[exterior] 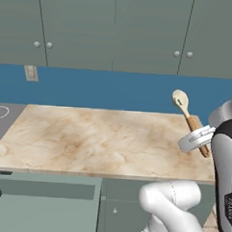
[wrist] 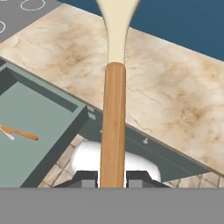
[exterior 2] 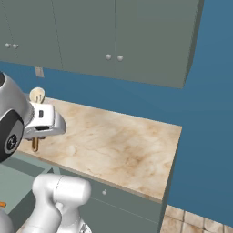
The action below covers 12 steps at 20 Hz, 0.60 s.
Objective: Organize the utensils by type. Pick up the wooden spoons from the counter and place them in the open cabinet. Then pick up the metallic utensils from the counter and place them in the open drawer.
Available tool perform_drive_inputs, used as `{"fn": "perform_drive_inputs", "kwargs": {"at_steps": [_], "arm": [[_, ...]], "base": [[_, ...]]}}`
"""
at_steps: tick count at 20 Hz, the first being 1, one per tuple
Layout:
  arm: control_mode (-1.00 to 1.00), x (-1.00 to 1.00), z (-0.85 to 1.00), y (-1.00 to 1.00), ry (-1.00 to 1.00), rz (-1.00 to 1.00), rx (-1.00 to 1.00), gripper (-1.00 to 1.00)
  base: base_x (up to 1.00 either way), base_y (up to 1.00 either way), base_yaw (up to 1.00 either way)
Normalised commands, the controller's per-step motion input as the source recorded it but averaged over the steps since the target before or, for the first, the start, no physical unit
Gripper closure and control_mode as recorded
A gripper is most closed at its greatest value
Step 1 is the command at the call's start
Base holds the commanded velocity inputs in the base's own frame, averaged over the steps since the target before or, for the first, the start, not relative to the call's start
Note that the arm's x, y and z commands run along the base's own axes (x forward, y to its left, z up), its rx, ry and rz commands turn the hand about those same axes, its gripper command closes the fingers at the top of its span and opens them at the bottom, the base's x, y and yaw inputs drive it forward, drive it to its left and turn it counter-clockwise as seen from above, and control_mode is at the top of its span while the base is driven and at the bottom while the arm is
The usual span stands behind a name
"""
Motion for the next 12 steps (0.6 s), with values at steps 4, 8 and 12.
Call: {"fn": "perform_drive_inputs", "kwargs": {"at_steps": [4,8,12], "arm": [[1.00,0.00,0.00,0.00,0.00,0.00,0.00,1.00],[1.00,0.00,0.00,0.00,0.00,0.00,0.00,1.00],[1.00,0.00,0.00,0.00,0.00,0.00,0.00,1.00]], "base": [[-0.57,-0.34,-0.15],[-0.70,-0.65,-0.26],[-0.58,-0.66,-0.25]]}}
